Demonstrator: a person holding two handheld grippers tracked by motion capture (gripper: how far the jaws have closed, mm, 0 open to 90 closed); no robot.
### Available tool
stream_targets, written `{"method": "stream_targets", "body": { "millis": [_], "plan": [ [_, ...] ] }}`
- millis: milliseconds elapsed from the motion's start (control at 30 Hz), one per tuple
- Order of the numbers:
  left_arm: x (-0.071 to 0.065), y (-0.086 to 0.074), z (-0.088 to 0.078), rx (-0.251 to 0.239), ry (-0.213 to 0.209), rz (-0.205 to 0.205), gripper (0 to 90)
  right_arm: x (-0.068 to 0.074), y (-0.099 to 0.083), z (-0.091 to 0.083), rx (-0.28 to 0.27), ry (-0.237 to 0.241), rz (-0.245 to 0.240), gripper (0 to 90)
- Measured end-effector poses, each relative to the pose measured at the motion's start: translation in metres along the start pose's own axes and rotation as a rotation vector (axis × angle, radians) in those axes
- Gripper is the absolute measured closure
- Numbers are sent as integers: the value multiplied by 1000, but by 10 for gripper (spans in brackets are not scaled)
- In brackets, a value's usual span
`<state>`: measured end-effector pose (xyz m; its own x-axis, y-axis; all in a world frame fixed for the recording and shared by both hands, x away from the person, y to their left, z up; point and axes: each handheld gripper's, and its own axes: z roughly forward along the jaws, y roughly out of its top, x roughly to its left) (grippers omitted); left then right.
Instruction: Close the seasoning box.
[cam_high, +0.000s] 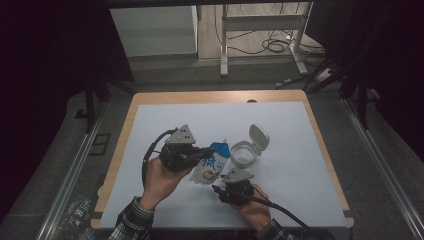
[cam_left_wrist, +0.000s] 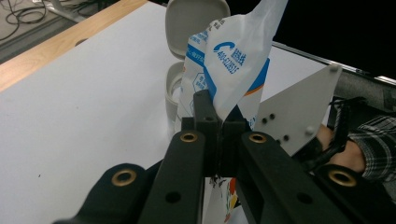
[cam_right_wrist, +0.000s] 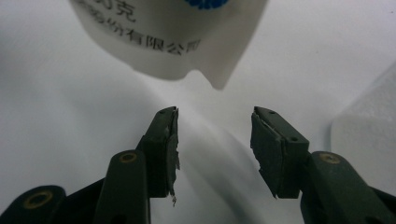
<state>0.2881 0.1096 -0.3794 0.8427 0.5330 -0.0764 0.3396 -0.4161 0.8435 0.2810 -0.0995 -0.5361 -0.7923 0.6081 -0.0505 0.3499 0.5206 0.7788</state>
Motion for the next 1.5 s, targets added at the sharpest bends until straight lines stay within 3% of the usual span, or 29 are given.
{"method": "stream_targets", "body": {
  "millis": [300,600,667,833,1067,1300,1500],
  "plan": [
    [-5,7,-3,6,-10,-3,900,5,5,6,-51,-46,-8,508],
    [-6,13,0,14,-13,-8,900,7,8,7,-123,-47,-33,510],
    [-6,14,2,21,-19,-9,900,8,9,4,-136,-24,-33,528],
    [-2,16,9,38,-19,-21,900,12,11,2,-163,-38,-56,619],
    [4,21,16,79,-28,-31,900,13,9,0,-149,-1,-48,614],
    [3,28,24,129,-30,-34,900,17,11,-2,-170,35,-98,535],
    [5,33,30,163,-22,-30,900,17,11,-3,-181,76,-100,517]
  ]
}}
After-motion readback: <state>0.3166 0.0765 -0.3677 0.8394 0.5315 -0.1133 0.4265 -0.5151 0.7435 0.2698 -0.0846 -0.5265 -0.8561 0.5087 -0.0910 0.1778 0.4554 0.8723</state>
